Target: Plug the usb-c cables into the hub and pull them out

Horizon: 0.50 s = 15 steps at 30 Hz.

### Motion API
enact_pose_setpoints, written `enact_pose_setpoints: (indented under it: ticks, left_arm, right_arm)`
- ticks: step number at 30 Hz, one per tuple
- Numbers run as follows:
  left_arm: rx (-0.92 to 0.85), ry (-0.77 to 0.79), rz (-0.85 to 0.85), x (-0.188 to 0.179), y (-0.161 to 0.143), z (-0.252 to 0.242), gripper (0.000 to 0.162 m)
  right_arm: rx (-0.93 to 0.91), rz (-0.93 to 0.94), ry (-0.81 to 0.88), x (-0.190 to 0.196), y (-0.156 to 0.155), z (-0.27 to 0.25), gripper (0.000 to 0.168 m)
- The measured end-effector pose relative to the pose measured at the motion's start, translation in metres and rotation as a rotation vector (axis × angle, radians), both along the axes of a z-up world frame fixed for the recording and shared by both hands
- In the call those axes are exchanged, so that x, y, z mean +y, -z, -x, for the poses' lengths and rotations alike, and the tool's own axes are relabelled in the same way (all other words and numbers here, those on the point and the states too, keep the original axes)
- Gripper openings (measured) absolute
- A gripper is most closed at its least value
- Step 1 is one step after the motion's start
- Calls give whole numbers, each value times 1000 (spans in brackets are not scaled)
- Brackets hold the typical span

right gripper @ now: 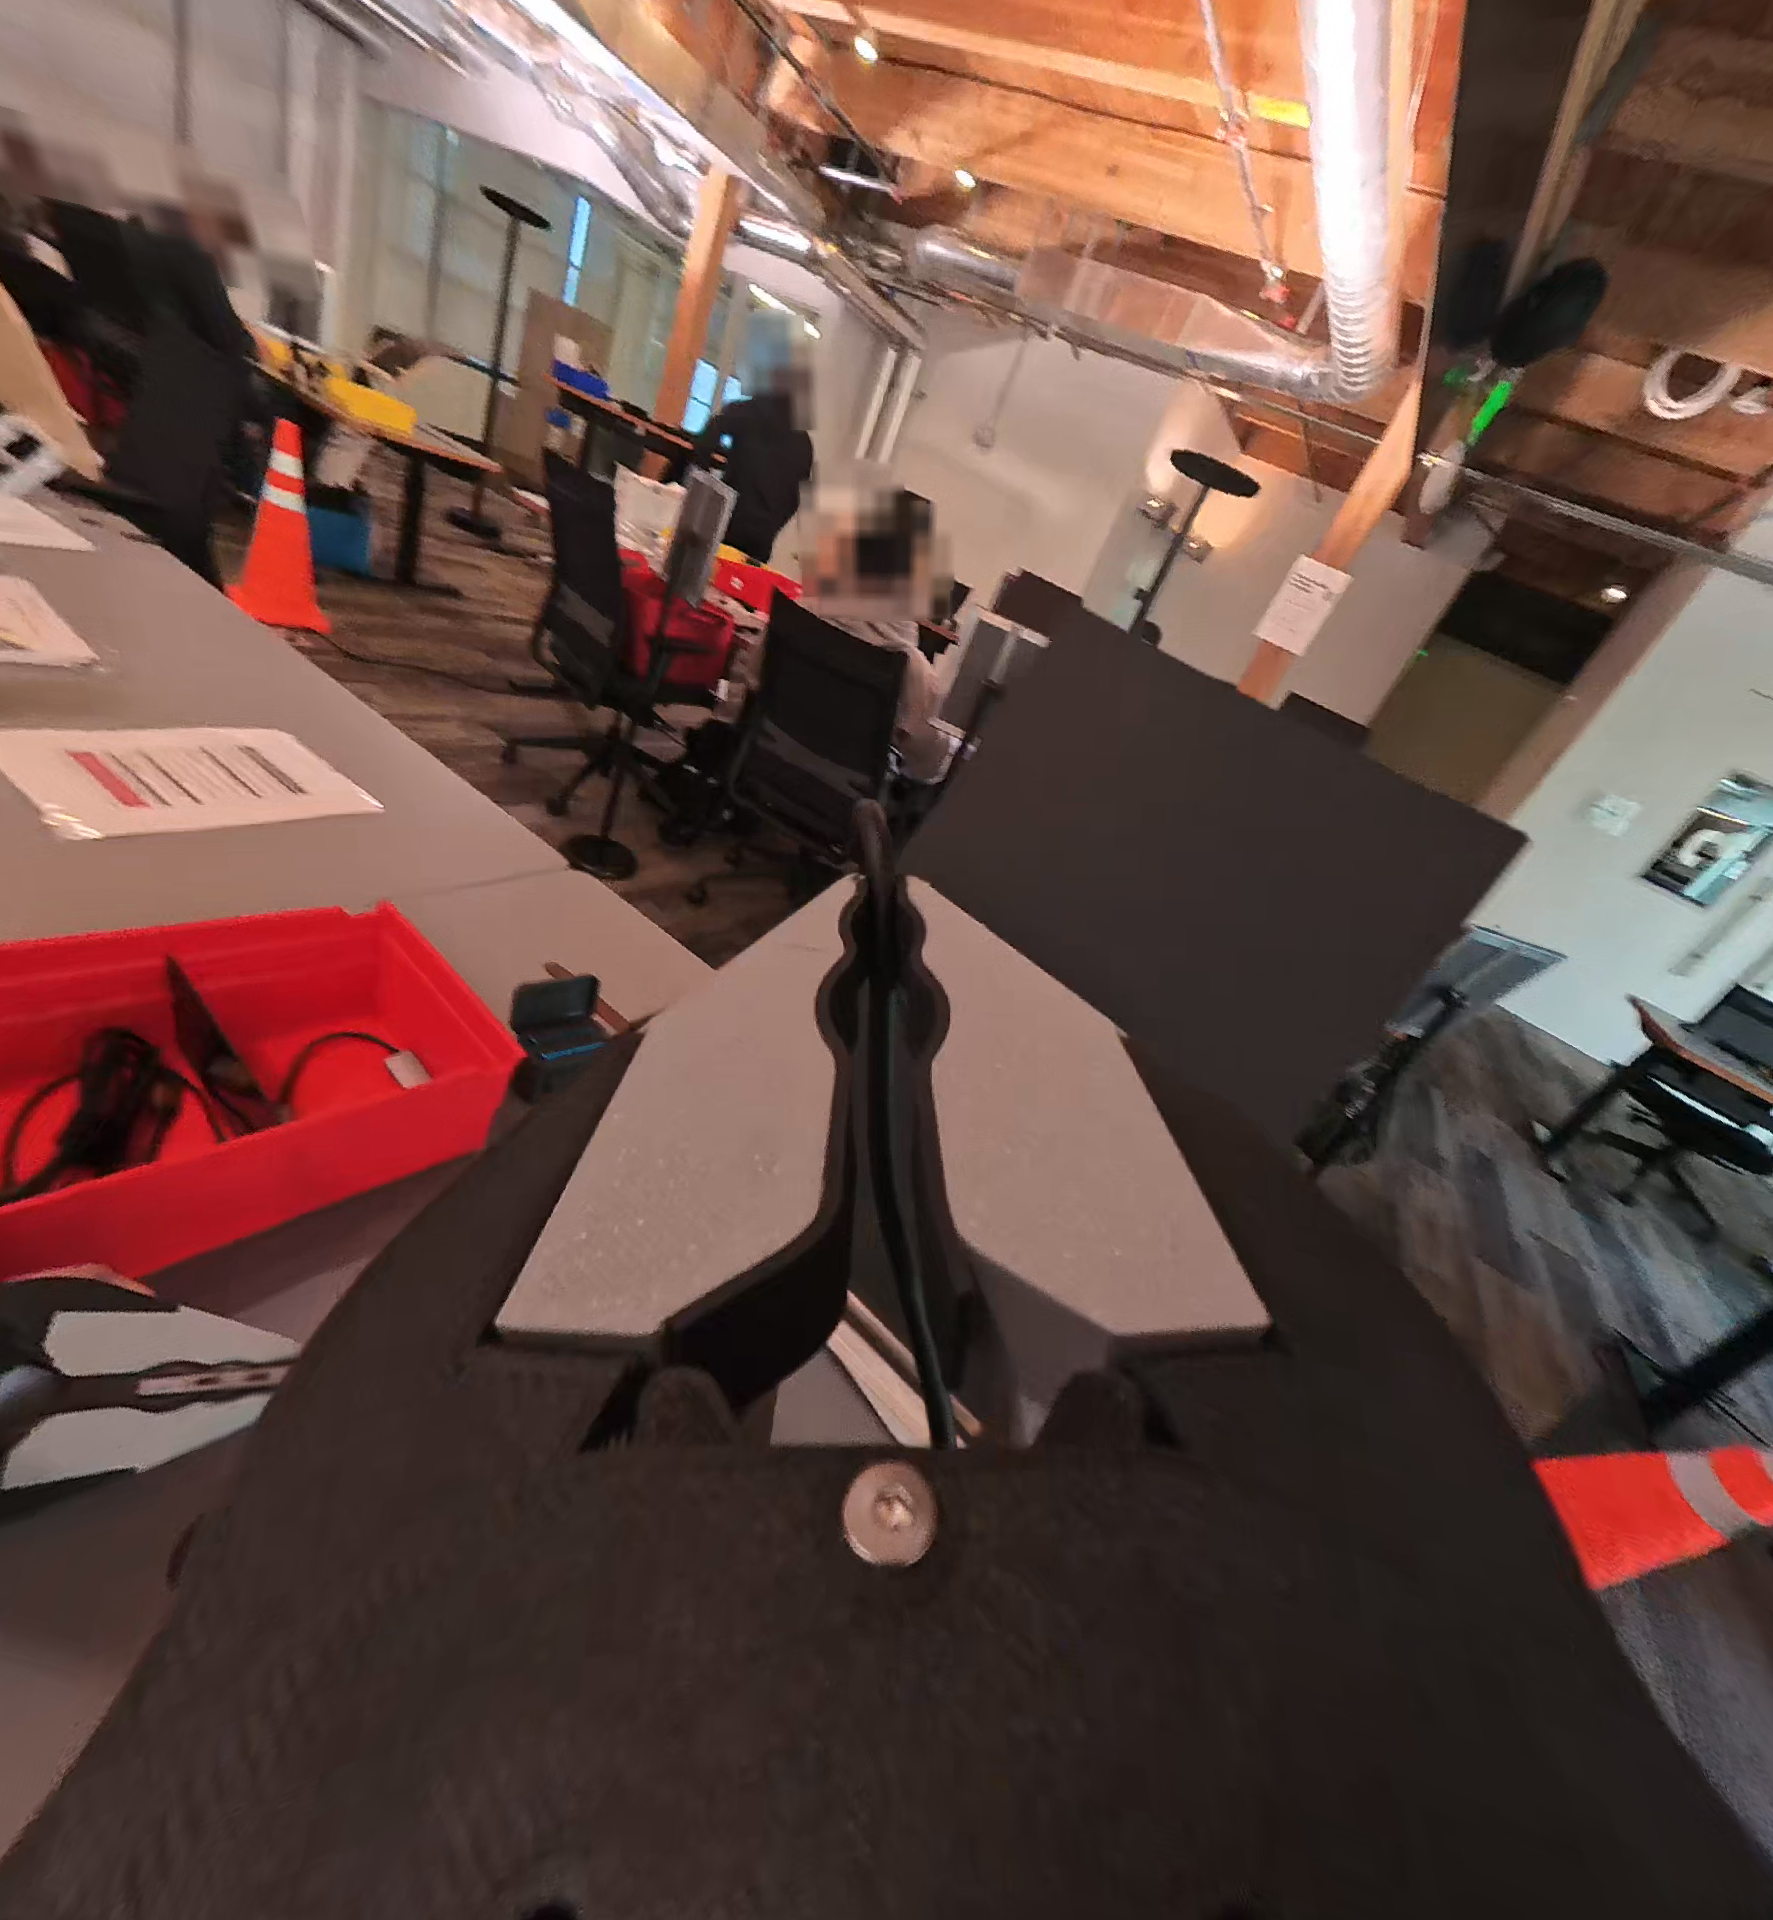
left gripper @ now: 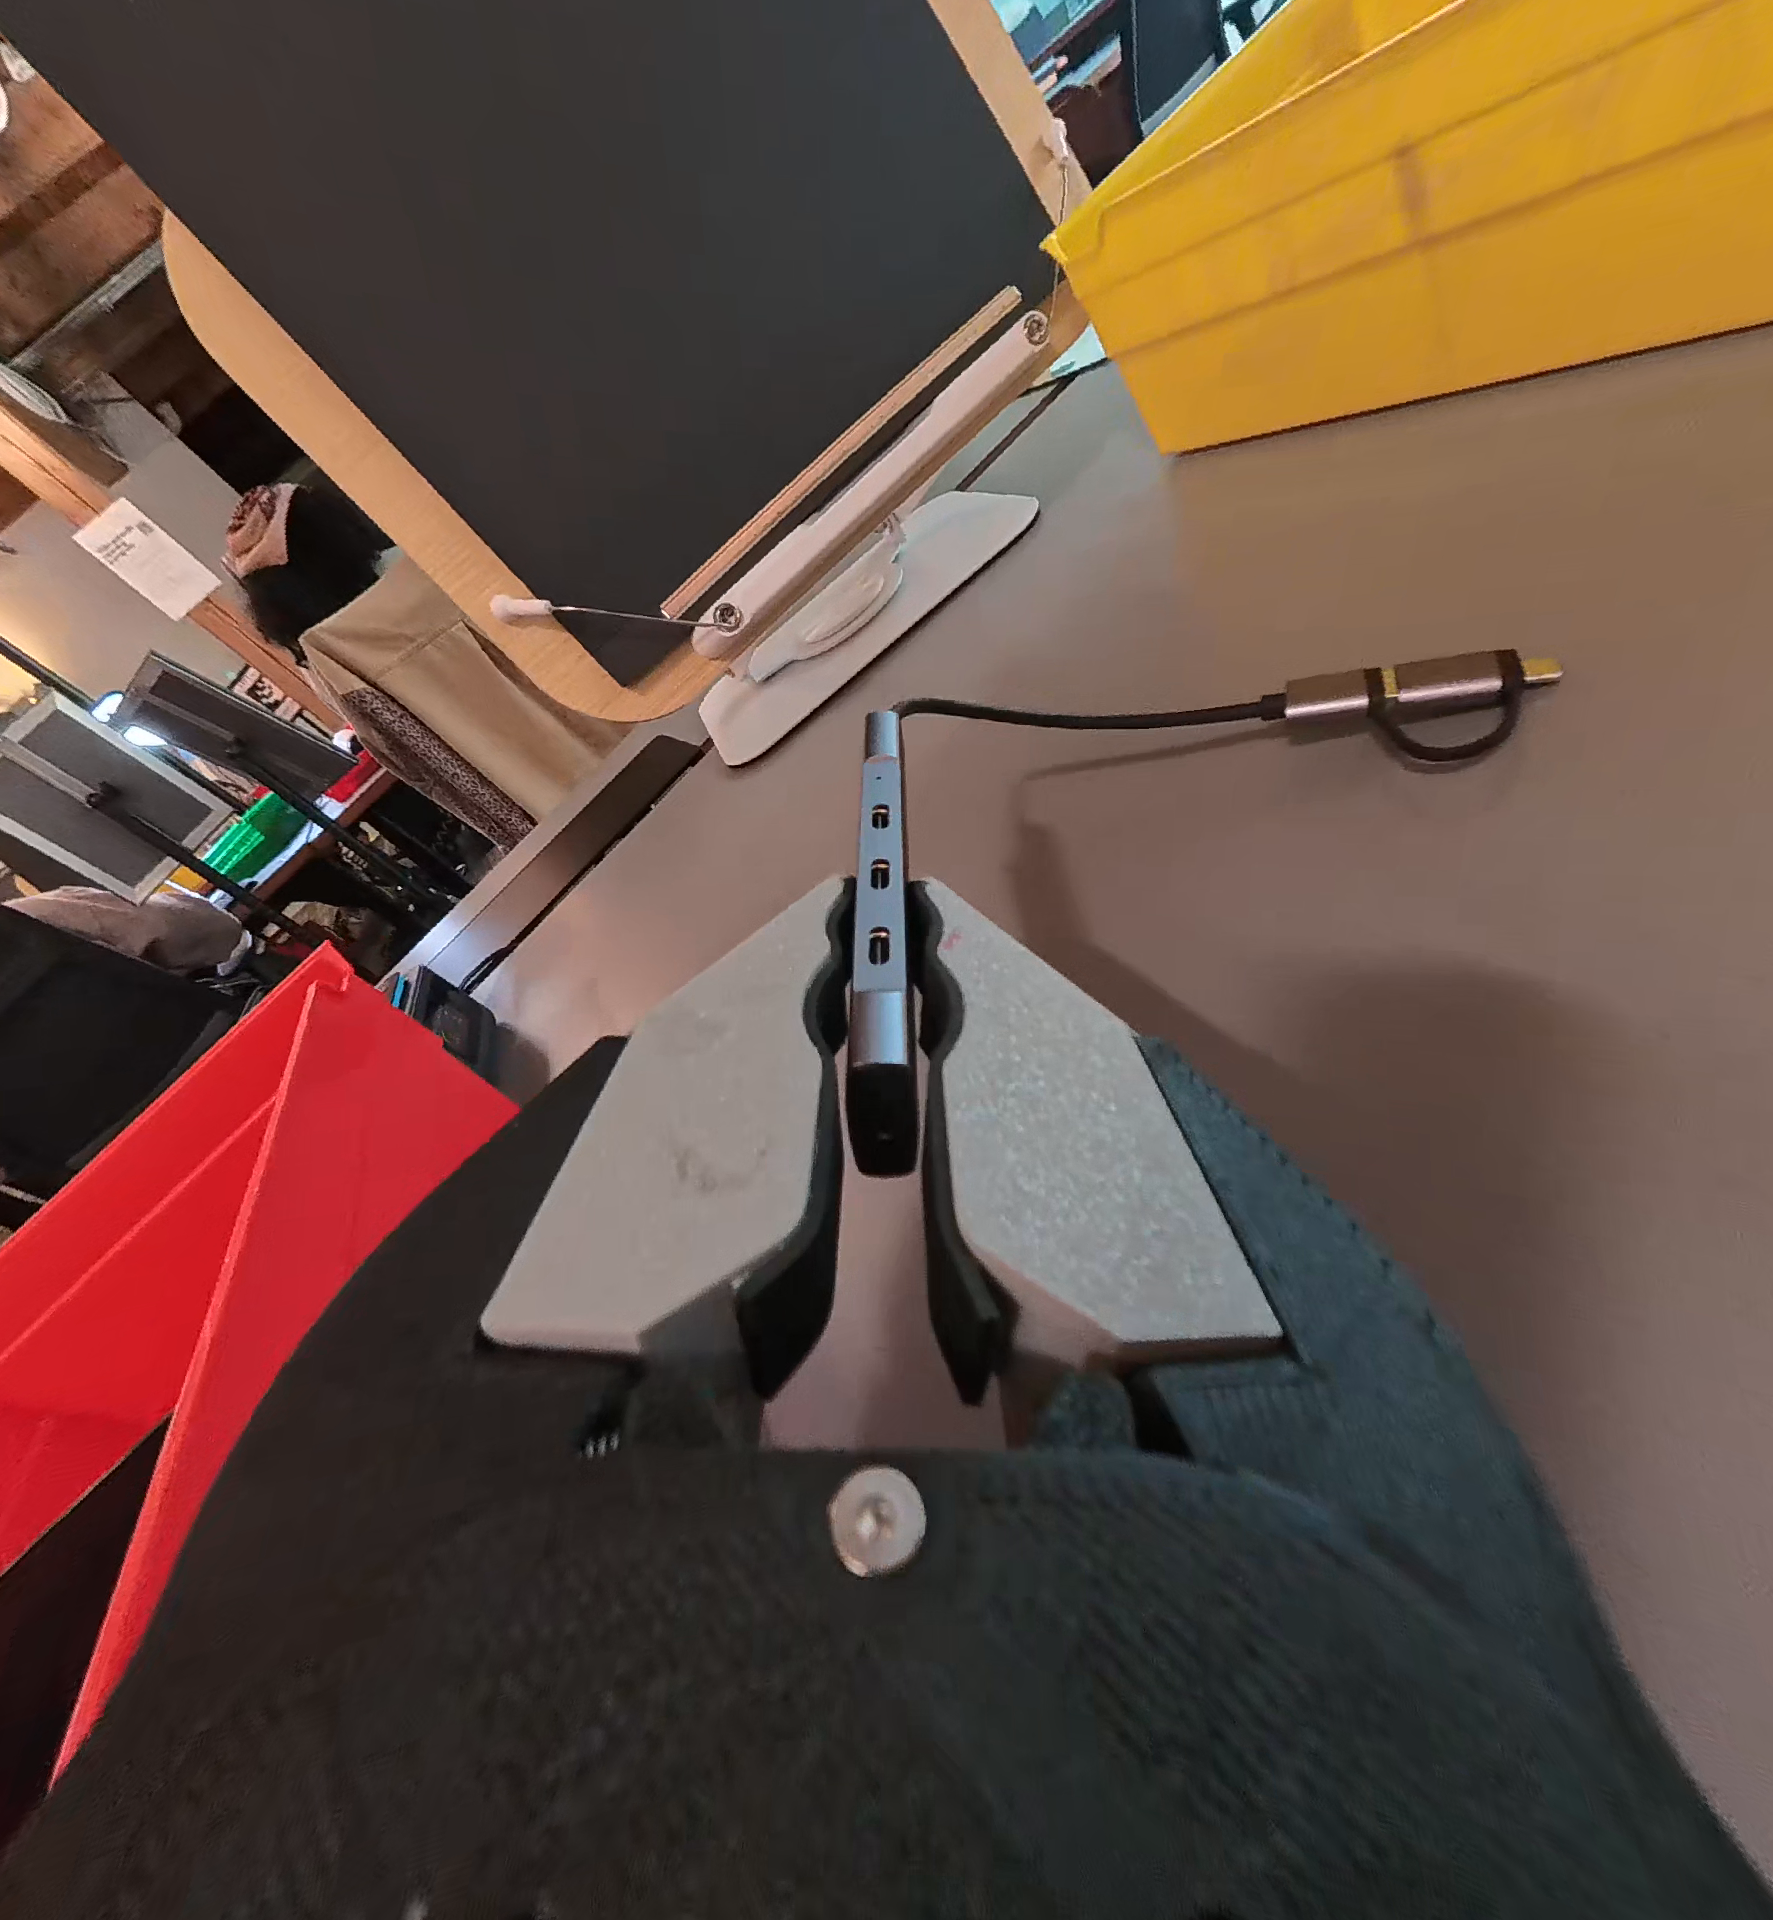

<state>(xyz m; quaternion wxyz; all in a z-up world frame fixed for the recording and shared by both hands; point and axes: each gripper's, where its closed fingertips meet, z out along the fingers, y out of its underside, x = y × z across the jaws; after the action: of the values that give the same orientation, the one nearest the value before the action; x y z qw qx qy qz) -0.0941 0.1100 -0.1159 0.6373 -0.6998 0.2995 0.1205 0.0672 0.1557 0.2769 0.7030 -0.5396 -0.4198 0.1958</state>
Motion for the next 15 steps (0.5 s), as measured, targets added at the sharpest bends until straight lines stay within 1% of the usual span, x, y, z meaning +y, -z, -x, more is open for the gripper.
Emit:
enact_pose_setpoints:
  ticks: [1, 3, 5, 7, 9, 11, 13, 15]
  left_arm:
    - [7, -1, -5, 0, 0, 0, 7]
    - [23, -8, -29, -1, -3, 1, 7]
    - [16, -11, -45, -3, -6, 1, 7]
    - [-3, -11, -46, -3, -8, 2, 7]
    - [-26, -3, -45, -3, -9, 3, 7]
    - [-39, -3, -40, -3, -9, 4, 7]
    - [-39, -11, -38, -2, -8, 6, 7]
    - [-41, -15, -35, -1, -8, 6, 7]
  right_arm:
    - [-4, 4, -16, -2, -2, 7, 0]
    - [-20, 16, -18, 1, 4, 17, 1]
    - [-36, 51, -26, 7, 25, 24, 0]
    - [-79, 96, -11, 19, 60, 28, 0]
    - [-132, 129, 16, 31, 104, 26, 0]
    - [-164, 149, 27, 34, 141, 19, 0]
    - [-201, 170, -27, 24, 173, 14, 0]
    - [-222, 163, -58, 14, 196, 9, 0]
